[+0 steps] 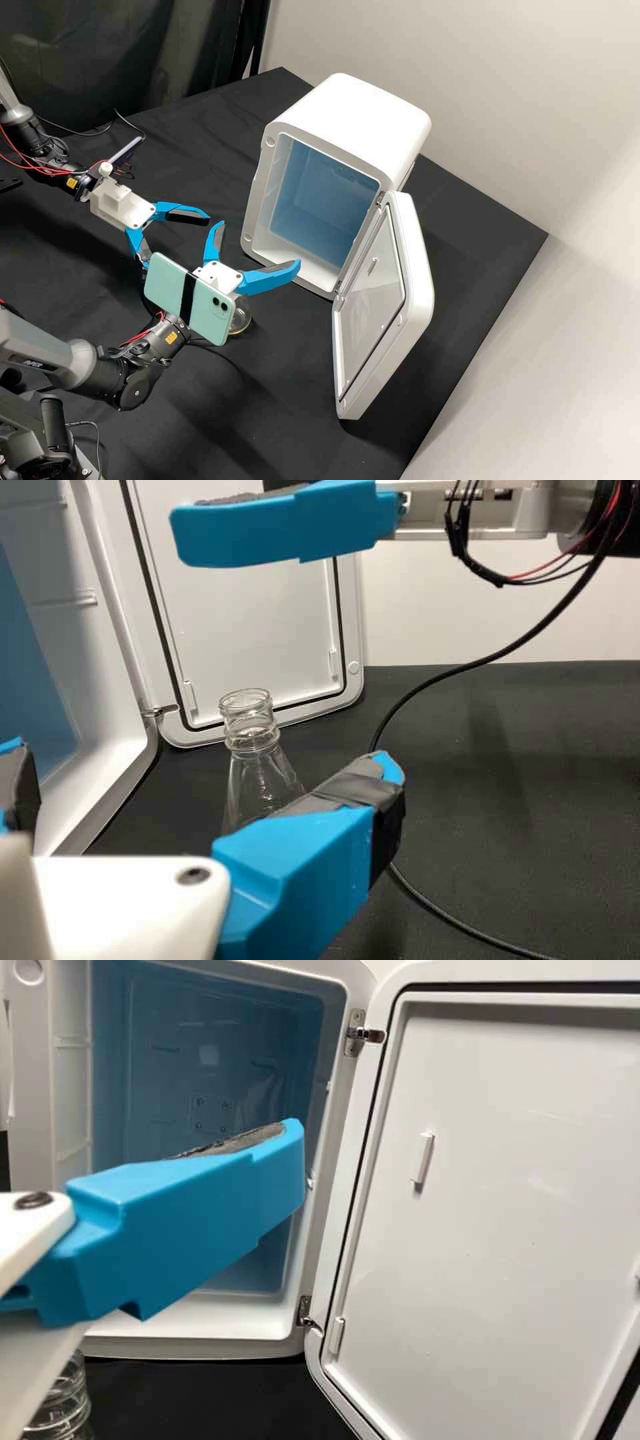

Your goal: Place the flask in the incubator

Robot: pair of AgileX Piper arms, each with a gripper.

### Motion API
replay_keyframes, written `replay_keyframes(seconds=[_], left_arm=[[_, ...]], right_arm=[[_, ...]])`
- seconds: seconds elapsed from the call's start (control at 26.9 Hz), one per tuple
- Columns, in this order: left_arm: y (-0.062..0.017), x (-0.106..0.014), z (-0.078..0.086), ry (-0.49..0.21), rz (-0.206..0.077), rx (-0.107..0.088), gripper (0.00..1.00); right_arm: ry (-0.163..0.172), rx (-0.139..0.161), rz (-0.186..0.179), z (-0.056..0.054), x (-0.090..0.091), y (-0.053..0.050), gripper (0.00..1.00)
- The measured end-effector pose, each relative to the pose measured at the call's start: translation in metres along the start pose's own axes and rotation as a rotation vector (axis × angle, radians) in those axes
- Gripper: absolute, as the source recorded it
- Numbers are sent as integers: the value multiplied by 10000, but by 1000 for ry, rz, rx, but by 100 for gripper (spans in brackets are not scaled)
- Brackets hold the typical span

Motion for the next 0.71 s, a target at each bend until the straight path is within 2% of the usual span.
replay_keyframes(seconds=[0.07, 0.33, 0.45, 0.71], left_arm=[[0, 0, 0, 0, 0, 0, 100], [0, 0, 0, 0, 0, 0, 100], [0, 0, 0, 0, 0, 0, 100], [0, 0, 0, 0, 0, 0, 100]], right_arm=[[6, -4, 7, -17, -4, 12, 100], [67, 0, 36, -149, 62, 57, 100], [82, 1, 45, -186, 80, 62, 100], [108, -5, 36, -248, 99, 25, 100]])
